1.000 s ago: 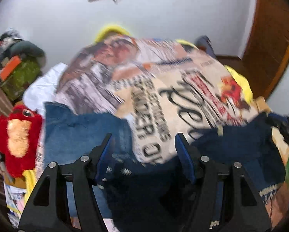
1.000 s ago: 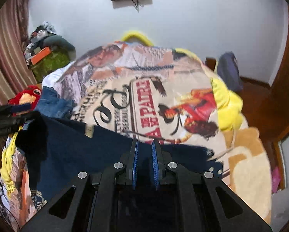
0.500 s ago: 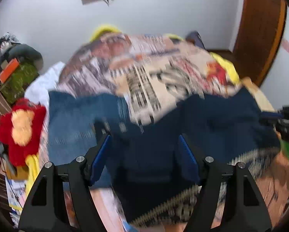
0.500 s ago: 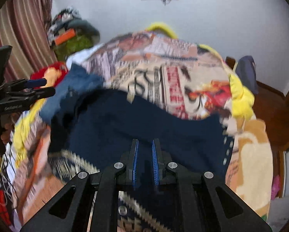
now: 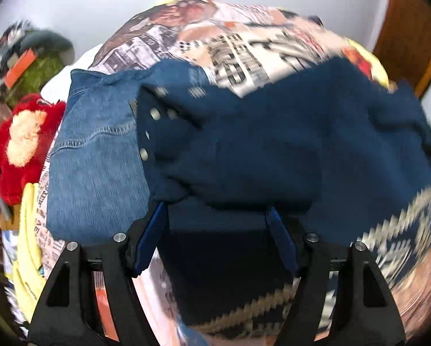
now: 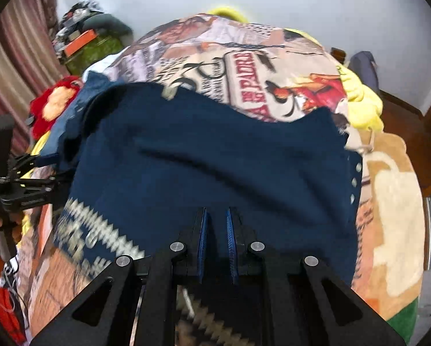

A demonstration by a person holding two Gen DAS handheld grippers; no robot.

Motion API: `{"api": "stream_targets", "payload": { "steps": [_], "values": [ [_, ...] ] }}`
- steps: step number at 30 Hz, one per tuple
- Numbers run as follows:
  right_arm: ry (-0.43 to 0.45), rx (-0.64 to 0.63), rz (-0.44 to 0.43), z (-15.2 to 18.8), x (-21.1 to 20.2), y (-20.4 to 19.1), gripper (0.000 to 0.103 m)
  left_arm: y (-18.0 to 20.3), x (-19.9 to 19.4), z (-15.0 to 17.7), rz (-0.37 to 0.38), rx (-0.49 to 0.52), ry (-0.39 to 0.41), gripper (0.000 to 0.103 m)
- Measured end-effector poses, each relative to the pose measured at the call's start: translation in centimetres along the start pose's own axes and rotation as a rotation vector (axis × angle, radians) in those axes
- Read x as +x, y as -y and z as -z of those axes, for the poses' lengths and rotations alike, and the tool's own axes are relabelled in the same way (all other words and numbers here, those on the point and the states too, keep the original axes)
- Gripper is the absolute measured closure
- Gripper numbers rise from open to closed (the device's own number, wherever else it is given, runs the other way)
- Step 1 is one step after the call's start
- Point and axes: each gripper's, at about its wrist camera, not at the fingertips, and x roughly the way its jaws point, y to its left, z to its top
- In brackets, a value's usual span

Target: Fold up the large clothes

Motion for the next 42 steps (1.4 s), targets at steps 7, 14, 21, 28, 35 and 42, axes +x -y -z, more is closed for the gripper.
{"api": "stream_targets", "payload": {
  "steps": [7, 14, 21, 28, 35, 42],
  "values": [
    [-0.021, 0.041, 0.0, -4.2, 2.1, 0.9, 0.094, -3.1, -2.2, -5.5, -0.03, -0.1, 0.106, 0.032],
    [0.054, -0.001, 0.105, -6.9, 2.3, 0.3, 0.094, -5.3, -0.7, -8.4, -0.218, -0.088, 0.105, 0.032],
    [0.071, 0.012, 0.028, -6.7, 0.2, -0.5, 0.094, -4.3, -2.2, -6.8, -0.112, -0.088, 0.125, 0.032],
    [0.097, -0.122, -0.017, -3.5, -3.4, -4.5, 0.094, 0.9, -5.6, -4.9, -0.003, 0.006, 0.17, 0.032],
    [0.065, -0.178, -0.029, 0.9, -3.8, -6.3, 0.094, 6.3, -6.6, -2.0, 0.129, 0.09, 0.144, 0.031],
    [0.006, -0.201, 0.026, 4.2, -0.3, -5.0, 0.094, 11.1, -2.9, 0.7, 0.188, 0.172, 0.017, 0.03]
  ]
}}
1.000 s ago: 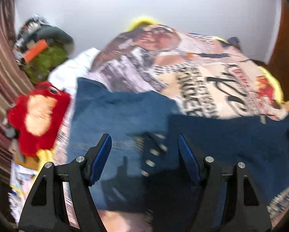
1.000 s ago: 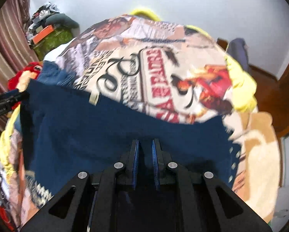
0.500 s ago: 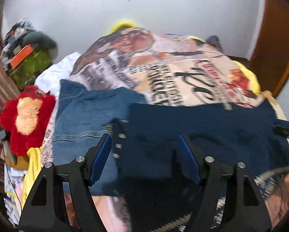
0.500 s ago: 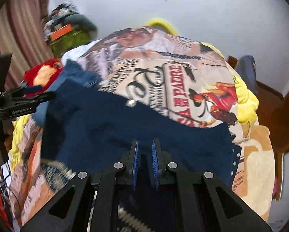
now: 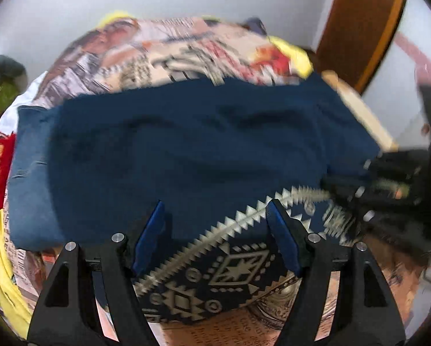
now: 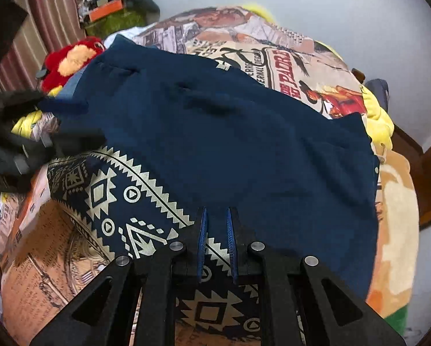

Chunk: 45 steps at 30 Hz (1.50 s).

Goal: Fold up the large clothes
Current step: 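Lift the folded jacket with both grippers and fold it in half again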

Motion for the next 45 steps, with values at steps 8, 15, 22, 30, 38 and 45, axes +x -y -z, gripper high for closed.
{"api": "stream_targets", "payload": {
  "steps": [8, 15, 22, 30, 38, 45],
  "values": [
    [0.023, -0.067, 0.16, 1.8, -0.3, -0.9, 0.094, 0.4, 2.8, 1.7, -0.058, 0.019, -0.006, 0.017],
    [0.034, -0.072, 0.23, 3.0, -0.7, -0.7, 0.094, -0.2, 2.6, 2.5, -0.077, 0.009, 0.009, 0.017],
    [0.02, -0.038, 0.268, 4.6, -1.6, 0.8, 0.094, -1.8, 1.6, 4.0, -0.072, -0.033, 0.011, 0.017],
    [0.005, 0.054, 0.285, 7.1, -3.1, 3.4, 0.094, -3.1, 0.2, 5.6, -0.098, -0.079, 0.021, 0.017],
    [-0.043, 0.155, 0.411, 10.7, -3.3, 7.8, 0.027, -6.7, -0.1, 9.3, -0.258, -0.133, -0.018, 0.018],
    [-0.035, 0.272, 0.367, 11.2, -5.0, 10.7, 0.004, -13.4, -3.1, 14.3, -0.198, -0.448, 0.006, 0.018]
  ]
}}
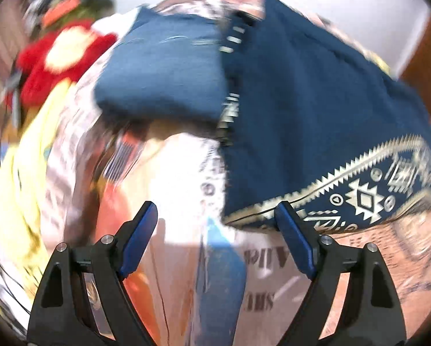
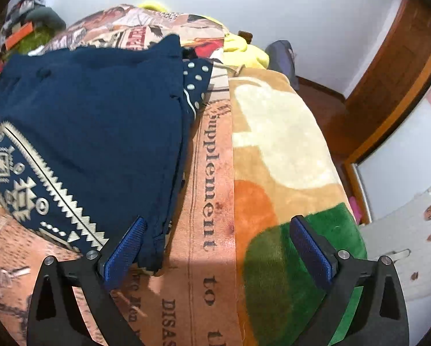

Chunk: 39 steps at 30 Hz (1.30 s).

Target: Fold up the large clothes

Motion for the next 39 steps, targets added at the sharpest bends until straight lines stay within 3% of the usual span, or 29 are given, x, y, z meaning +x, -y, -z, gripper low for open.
{"api": "stream_targets", "payload": {
  "steps": [5, 13, 18, 21, 31, 37, 39],
  "values": [
    [0.085, -0.031, -0.028, -1.6, -3.3, -1.0, 0.004, -1.1, -2.4, 0.0, 0.027, -0.077, 0.029, 0.018],
    [0.189, -0.016, -0.207, -4.7, -7.9, -5.4, 0.004, 2.2, -3.6, 0.9, 0.338, -0.175, -0.027, 0.018],
    [0.16, 0.011, -0.313, -6.4, -6.7, -7.9, 0.004, 4.2, -2.1, 1.5, 0.487, -0.22, -0.098, 0.019],
    [0.118, 0.007, -0.361, -6.5, -5.2, -9.5, 0.004, 4.7, -1.0, 1.9, 0.518, -0.252, -0.132, 0.019],
    [-0.018, 0.009, -0.469, -5.5, 0.2, -11.8, 0.004, 3.2, 2.9, 0.8, 0.616, -0.423, -0.084, 0.022],
    [-0.012, -0.006, -0.485, -5.5, 0.4, -11.8, 0.003, 2.8, 5.4, -2.3, 0.537, -0.467, -0.032, 0.035],
    [-0.008, -0.012, -0.481, -5.4, 0.4, -11.9, 0.003, 3.0, 5.8, -3.3, 0.489, -0.465, -0.009, 0.045]
  ]
}}
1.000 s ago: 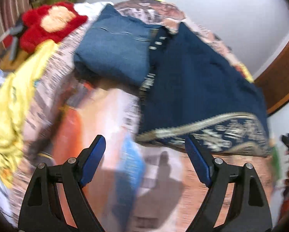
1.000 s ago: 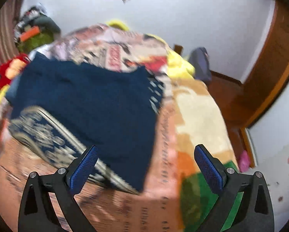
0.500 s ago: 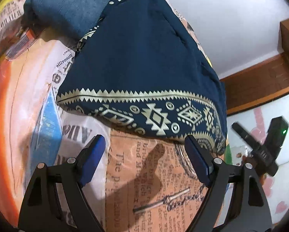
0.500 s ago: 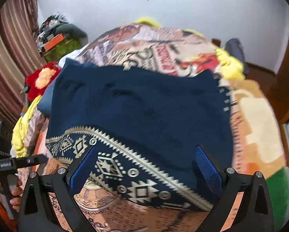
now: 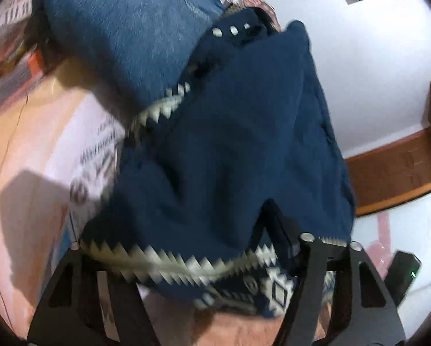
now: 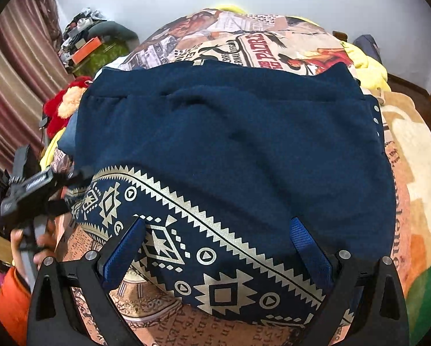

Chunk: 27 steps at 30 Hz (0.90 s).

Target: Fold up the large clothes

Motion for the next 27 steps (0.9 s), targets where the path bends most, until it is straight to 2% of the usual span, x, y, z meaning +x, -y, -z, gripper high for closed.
{"api": "stream_targets", "payload": {
  "steps": [4, 6, 9, 15, 18, 22, 24, 27],
  "values": [
    [-0.007, -0.009, 0.004, -0.1, -0.1, -0.1, 0.003, 1.1, 0.1, -0.8, -0.057, 0.01, 0.052, 0.064],
    [-0.019, -0.009, 0.005, -0.3, -0.2, -0.2, 0.003, 1.9, -0.6, -0.8, -0.078, 0.014, 0.088, 0.081],
    [-0.041, -0.007, 0.007, -0.8, -0.6, -0.3, 0.003, 3.3, -2.6, -1.0, -0.097, 0.053, 0.15, 0.092],
    [0.005, -0.014, 0.035, -2.6, -2.5, -1.2, 0.003, 8.4, -7.4, -1.7, -0.092, 0.192, 0.278, 0.096],
    [0.063, -0.045, 0.057, -3.6, -3.5, -2.7, 0.003, 10.2, -9.9, -1.2, -0.086, 0.253, 0.338, 0.096],
    [0.114, -0.093, 0.036, -4.4, -3.4, -5.6, 0.003, 13.1, -11.3, -1.2, -0.078, 0.306, 0.425, 0.096],
    [0.115, -0.117, 0.042, -4.5, -2.7, -6.7, 0.003, 13.7, -12.3, -1.2, -0.081, 0.327, 0.451, 0.096],
    [0.087, -0.131, 0.023, -4.2, -0.8, -8.1, 0.003, 14.6, -11.6, -1.7, -0.117, 0.362, 0.441, 0.096]
  ]
}}
